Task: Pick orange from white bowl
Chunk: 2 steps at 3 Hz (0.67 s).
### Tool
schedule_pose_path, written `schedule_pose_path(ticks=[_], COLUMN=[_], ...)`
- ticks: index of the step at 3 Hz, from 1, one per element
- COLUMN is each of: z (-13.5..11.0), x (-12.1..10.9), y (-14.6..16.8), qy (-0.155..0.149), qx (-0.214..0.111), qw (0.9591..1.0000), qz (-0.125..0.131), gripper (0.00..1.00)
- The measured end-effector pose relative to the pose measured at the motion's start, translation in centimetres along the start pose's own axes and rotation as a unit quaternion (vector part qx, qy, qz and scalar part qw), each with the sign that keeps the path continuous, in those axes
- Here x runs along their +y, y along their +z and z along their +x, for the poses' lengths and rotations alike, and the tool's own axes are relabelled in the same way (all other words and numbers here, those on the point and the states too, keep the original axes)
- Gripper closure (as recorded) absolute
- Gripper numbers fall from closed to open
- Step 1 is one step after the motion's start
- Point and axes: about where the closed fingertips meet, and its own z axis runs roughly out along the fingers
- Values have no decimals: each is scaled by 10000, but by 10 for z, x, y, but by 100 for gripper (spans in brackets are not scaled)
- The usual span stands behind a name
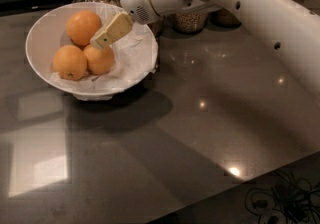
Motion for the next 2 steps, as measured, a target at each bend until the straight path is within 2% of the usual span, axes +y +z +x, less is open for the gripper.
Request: schedule_pose_path(ticks=[1, 2], z=[-3, -6], x=[1, 0], y=[-6, -15], qy=[522, 942], qx=[63, 161], qw=[9985, 9940], qz=[164, 527], gripper=[0, 0])
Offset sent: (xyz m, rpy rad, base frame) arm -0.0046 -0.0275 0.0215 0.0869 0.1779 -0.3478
